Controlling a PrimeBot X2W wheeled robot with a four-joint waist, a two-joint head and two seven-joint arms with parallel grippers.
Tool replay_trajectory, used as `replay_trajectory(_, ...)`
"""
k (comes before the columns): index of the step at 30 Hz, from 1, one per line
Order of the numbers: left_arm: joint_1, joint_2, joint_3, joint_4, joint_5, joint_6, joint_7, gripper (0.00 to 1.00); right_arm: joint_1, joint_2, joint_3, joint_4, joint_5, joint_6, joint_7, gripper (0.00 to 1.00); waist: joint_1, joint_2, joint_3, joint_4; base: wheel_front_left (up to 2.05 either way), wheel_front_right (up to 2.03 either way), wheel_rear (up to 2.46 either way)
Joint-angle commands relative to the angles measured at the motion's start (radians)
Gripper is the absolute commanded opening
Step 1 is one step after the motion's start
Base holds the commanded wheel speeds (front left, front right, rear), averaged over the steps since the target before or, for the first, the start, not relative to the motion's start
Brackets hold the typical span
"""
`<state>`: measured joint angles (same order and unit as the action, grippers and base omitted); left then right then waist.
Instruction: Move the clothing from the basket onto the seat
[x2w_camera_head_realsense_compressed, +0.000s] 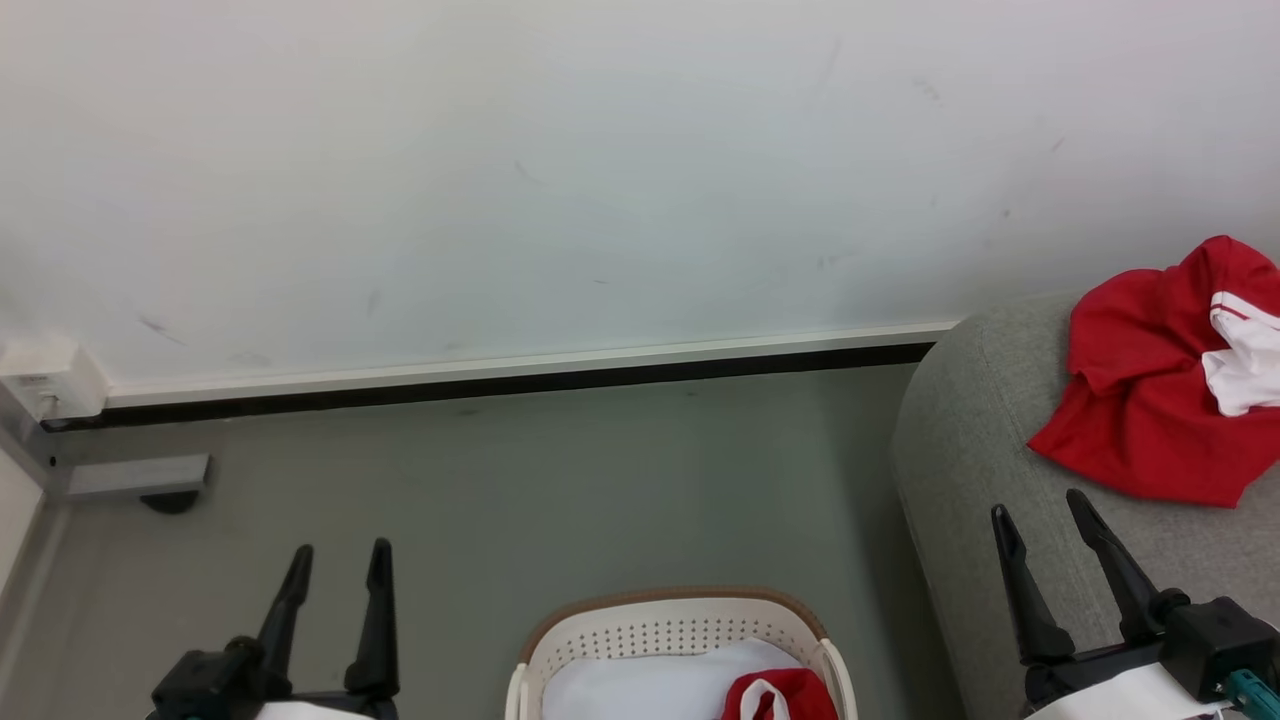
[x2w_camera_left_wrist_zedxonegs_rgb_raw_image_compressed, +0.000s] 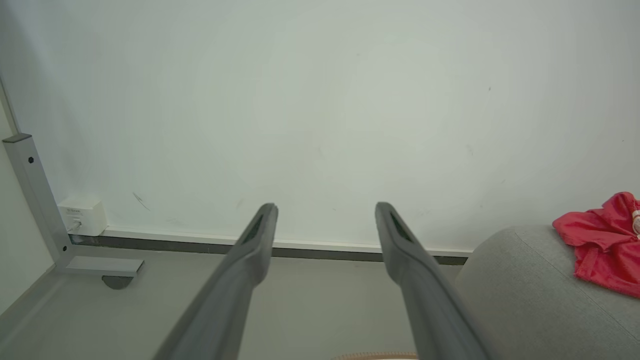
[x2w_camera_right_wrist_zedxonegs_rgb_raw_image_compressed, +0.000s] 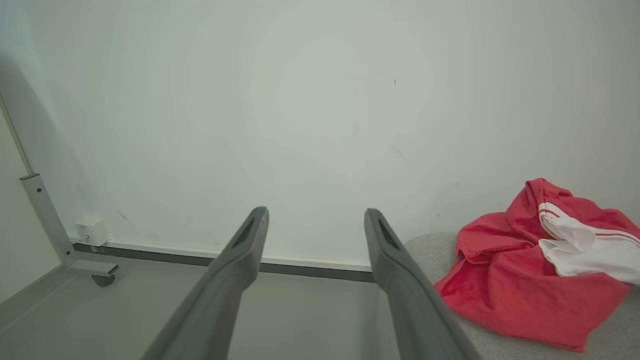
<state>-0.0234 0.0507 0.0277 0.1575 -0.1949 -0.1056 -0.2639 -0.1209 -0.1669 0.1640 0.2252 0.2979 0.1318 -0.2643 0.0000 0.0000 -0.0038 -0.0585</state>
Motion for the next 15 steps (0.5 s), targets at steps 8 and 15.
replay_trajectory(8, -0.019, 0.001, -0.025, 0.017, -0.017, -0.008, -0.001, 1.0, -0.023, -0.012, -0.022, -0.011, 0.035, -0.002, 0.0, 1.0, 0.0, 0.0, 0.027, -0.046, 0.0, 0.0, 0.0)
replay_trajectory(15, -0.055, 0.001, -0.066, 0.049, -0.033, -0.004, -0.001, 1.0, -0.045, -0.037, -0.056, -0.019, 0.054, -0.002, 0.0, 1.0, 0.0, 0.0, 0.082, -0.111, 0.0, 0.0, 0.0)
